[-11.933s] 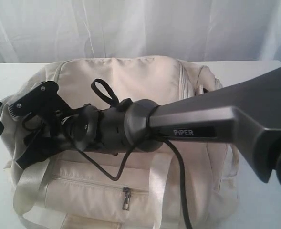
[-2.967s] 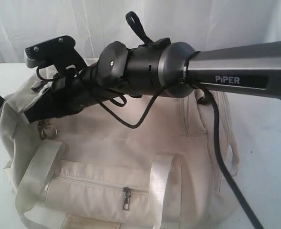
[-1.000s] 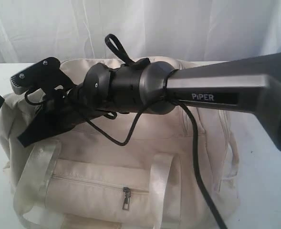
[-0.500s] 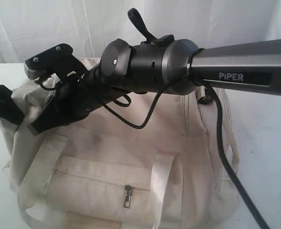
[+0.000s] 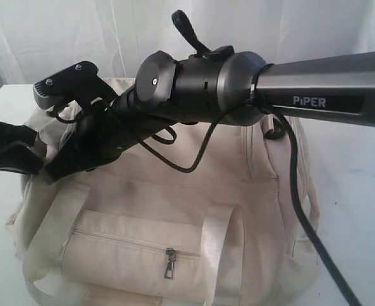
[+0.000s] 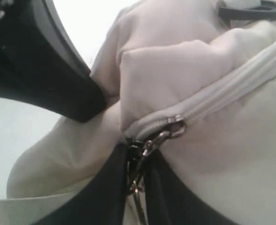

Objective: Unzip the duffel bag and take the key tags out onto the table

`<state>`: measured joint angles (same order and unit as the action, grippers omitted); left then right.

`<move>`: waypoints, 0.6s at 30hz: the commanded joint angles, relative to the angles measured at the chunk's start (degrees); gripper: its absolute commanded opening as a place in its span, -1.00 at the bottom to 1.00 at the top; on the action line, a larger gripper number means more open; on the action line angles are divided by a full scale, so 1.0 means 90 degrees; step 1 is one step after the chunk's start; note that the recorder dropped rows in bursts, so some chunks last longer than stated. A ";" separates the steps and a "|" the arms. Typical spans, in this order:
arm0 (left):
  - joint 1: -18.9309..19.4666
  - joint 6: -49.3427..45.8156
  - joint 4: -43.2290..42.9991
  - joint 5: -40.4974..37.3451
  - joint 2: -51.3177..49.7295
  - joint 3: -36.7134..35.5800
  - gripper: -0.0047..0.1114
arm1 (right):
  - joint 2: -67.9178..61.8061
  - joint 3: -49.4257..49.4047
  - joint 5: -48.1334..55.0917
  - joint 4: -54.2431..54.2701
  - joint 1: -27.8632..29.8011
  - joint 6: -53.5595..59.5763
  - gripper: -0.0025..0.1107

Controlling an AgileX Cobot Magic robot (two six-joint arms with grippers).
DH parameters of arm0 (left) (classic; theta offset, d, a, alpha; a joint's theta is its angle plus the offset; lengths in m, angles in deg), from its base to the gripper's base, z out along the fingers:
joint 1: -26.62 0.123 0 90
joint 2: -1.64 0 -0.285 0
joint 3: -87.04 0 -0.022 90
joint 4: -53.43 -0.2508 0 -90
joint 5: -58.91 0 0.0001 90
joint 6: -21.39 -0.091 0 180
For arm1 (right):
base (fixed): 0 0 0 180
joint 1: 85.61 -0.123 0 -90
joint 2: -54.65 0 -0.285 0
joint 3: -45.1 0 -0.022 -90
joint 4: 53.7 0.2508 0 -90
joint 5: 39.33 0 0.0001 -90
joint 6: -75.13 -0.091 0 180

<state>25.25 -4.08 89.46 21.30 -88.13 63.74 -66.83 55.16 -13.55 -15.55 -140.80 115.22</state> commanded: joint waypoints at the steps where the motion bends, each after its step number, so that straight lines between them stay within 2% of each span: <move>1: 0.0007 -0.0050 0.0207 0.0013 -0.0082 -0.0054 -0.92 | 0.0101 0.0029 0.0118 -0.0066 0.0041 0.0017 -0.96; 8: 0.0007 -0.0164 0.0207 -0.0199 -0.0043 0.0005 -0.92 | 0.0101 0.0029 0.0137 -0.0071 0.0041 0.0017 -0.96; 10: 0.0007 -0.0200 0.0145 -0.0337 0.0050 0.0092 -0.82 | 0.0101 0.0029 0.0137 -0.0071 0.0041 0.0017 -0.96; 13: 0.0007 -0.0215 -0.0141 -0.0577 0.0232 0.0185 -0.42 | 0.0101 0.0029 0.0149 -0.0071 0.0041 0.0017 -0.96; 17: 0.0007 -0.0156 -0.0281 -0.0862 0.0334 0.0202 0.35 | 0.0101 0.0029 0.0149 -0.0071 0.0041 0.0017 -0.96; 18: 0.0007 -0.0156 -0.0281 -0.0907 0.0334 0.0187 0.48 | 0.0101 0.0029 0.0138 -0.0071 0.0041 0.0017 -0.96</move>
<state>25.25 -5.43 86.83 15.71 -85.85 65.31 -66.74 55.16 -12.84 -15.67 -140.67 115.22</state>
